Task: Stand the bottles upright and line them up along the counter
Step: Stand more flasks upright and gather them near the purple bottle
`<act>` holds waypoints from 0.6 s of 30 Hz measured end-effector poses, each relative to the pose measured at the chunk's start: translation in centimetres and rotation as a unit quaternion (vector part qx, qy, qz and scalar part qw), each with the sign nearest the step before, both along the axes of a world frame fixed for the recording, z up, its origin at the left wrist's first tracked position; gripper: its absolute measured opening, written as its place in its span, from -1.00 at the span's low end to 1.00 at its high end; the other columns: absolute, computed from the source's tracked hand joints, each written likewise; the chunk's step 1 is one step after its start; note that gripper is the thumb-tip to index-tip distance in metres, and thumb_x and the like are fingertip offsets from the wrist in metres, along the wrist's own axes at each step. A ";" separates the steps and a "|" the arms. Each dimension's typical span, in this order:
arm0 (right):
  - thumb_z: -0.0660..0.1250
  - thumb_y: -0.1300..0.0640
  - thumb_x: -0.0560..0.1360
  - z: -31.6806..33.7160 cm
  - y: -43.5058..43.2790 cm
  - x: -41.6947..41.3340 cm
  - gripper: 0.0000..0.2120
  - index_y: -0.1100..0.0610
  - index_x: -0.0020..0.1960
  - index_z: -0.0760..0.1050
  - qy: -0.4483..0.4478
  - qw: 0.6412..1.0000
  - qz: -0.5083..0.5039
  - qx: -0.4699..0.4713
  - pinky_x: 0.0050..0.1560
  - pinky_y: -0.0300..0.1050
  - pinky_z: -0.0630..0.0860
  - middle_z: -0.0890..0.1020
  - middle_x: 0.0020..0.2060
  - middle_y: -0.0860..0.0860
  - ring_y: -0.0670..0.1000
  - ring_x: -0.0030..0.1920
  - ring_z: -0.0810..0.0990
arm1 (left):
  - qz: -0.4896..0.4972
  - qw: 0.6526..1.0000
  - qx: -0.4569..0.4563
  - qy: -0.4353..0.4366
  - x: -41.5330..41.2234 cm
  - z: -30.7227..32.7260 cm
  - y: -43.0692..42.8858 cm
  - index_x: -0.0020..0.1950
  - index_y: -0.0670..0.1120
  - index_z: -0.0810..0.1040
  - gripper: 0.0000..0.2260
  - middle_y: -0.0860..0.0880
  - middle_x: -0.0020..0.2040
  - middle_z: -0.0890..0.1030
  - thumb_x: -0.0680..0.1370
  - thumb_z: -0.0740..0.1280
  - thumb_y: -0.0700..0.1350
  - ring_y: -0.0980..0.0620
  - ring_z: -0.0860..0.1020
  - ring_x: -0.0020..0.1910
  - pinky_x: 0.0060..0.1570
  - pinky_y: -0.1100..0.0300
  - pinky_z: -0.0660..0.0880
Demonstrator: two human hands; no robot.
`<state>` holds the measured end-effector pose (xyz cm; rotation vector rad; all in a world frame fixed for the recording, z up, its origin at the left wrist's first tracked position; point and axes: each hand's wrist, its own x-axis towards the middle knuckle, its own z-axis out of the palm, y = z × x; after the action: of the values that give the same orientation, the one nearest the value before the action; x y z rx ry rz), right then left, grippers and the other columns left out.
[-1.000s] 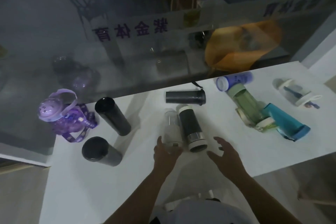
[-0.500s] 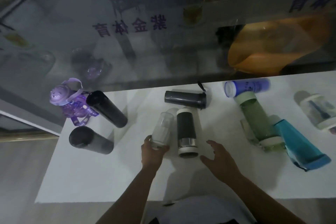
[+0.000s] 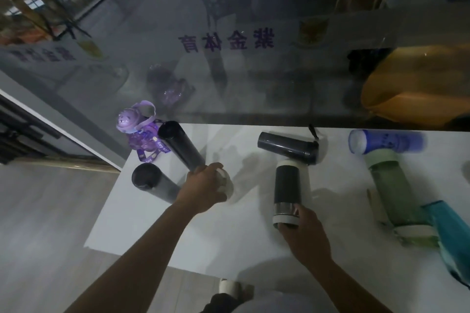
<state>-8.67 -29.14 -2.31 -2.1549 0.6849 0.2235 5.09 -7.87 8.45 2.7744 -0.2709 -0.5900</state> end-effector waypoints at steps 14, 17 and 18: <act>0.42 -0.07 0.39 1.5 2.7 -1.1 -0.37 -0.01 0.41 0.31 0.023 0.994 -0.095 -0.041 0.10 0.07 0.52 0.50 0.22 0.05 0.10 0.13 0.54 | -0.127 0.991 0.035 0.013 1.9 -2.7 2.7 0.49 0.08 0.19 -0.27 -0.08 0.39 0.36 0.42 0.48 0.03 -0.21 0.35 0.36 0.29 -0.07 0.41; 0.40 -0.06 0.43 1.8 3.2 -1.4 -0.36 0.02 0.45 0.27 0.027 0.990 -0.133 -0.039 0.11 0.01 0.45 0.46 0.31 0.07 0.12 0.20 0.51 | -0.147 0.987 0.043 0.056 2.8 -2.4 2.8 0.51 0.17 0.09 -0.19 -0.08 0.46 0.27 0.39 0.48 0.11 -0.21 0.25 0.41 0.31 -0.08 0.37; 0.39 -0.06 0.44 1.9 3.3 -1.5 -0.36 0.02 0.45 0.27 0.023 0.988 -0.147 -0.040 0.13 0.01 0.43 0.44 0.33 0.07 0.12 0.23 0.49 | -0.161 0.984 0.052 0.058 3.0 -2.0 2.6 0.52 0.19 0.05 -0.16 -0.08 0.51 0.19 0.38 0.47 0.16 -0.22 0.17 0.45 0.36 -0.12 0.31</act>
<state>-10.20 -25.86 -0.39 -2.0967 1.0411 0.0897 8.08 -5.26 6.42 2.8009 -0.6883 -0.8618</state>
